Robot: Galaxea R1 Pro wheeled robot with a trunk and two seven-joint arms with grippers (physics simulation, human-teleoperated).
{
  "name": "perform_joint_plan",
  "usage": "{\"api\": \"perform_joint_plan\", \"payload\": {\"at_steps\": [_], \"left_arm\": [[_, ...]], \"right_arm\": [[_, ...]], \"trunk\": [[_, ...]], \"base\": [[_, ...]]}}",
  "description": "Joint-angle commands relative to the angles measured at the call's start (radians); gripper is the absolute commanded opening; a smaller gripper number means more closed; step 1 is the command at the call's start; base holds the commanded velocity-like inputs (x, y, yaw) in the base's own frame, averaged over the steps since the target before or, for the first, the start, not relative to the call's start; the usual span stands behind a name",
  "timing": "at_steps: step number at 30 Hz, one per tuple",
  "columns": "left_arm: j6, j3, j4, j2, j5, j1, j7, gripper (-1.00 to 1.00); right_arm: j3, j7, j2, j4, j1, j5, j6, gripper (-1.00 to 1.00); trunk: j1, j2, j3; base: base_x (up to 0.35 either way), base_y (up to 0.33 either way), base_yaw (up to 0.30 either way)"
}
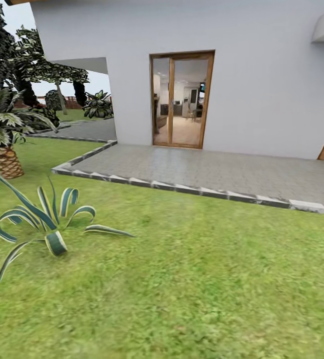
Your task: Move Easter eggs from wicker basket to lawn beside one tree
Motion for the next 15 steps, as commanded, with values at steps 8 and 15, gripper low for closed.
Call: {"api": "perform_joint_plan", "payload": {"at_steps": [8,15], "left_arm": [[0.001,0.001,-0.002,0.000,-0.001,0.001,-0.001,1.00],[0.002,0.000,-0.003,0.000,0.000,0.001,0.000,1.00]], "right_arm": [[0.002,-0.002,-0.006,0.002,-0.001,0.000,0.001,1.00],[0.002,-0.003,-0.006,0.001,-0.001,0.000,0.002,1.00]], "trunk": [[0.001,0.000,-0.001],[0.001,0.000,-0.001]], "base": [[0.333,0.000,0.000],[0.333,0.000,0.000]]}}
